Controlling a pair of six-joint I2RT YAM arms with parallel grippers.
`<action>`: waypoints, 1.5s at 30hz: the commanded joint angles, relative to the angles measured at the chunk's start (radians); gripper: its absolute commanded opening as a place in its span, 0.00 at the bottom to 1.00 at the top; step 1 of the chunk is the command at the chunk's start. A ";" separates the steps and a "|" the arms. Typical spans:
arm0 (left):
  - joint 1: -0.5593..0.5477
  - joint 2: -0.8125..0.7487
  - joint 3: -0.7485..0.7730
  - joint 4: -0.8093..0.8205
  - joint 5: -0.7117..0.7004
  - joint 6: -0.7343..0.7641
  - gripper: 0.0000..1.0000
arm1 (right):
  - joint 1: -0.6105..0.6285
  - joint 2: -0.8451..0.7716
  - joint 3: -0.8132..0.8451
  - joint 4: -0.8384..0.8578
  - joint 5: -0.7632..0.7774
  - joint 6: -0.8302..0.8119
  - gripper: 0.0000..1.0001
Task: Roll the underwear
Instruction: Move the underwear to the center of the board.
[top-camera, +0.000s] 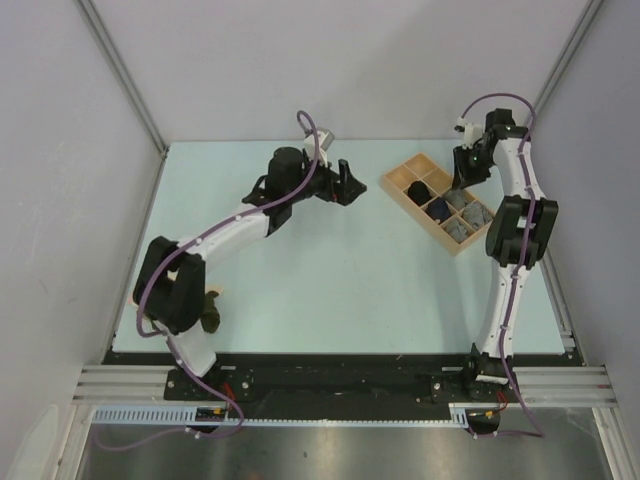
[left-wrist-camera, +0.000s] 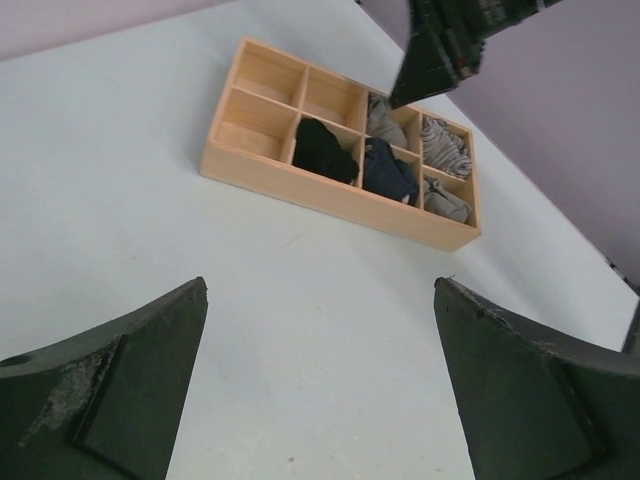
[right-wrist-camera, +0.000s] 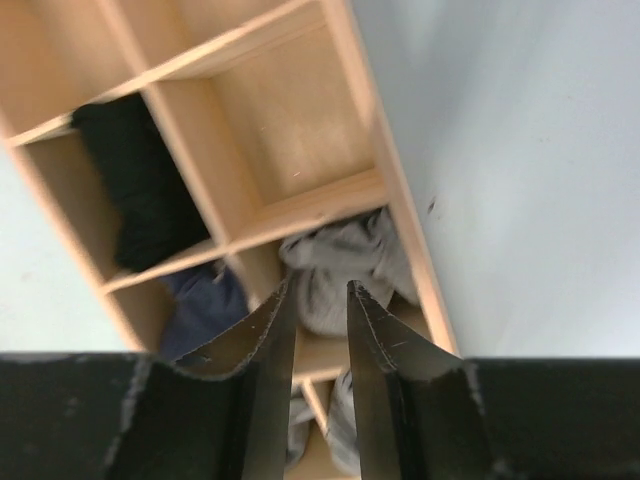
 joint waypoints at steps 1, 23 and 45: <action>0.019 -0.166 -0.044 -0.037 -0.116 0.110 1.00 | -0.012 -0.243 -0.071 0.038 -0.103 -0.030 0.32; 0.528 -0.770 -0.431 -0.452 -0.095 0.005 1.00 | -0.058 -0.854 -0.875 0.620 -0.601 0.138 1.00; 0.513 -0.674 -0.344 -0.980 -0.451 0.075 0.91 | 0.172 -0.891 -0.966 0.562 -0.519 -0.015 1.00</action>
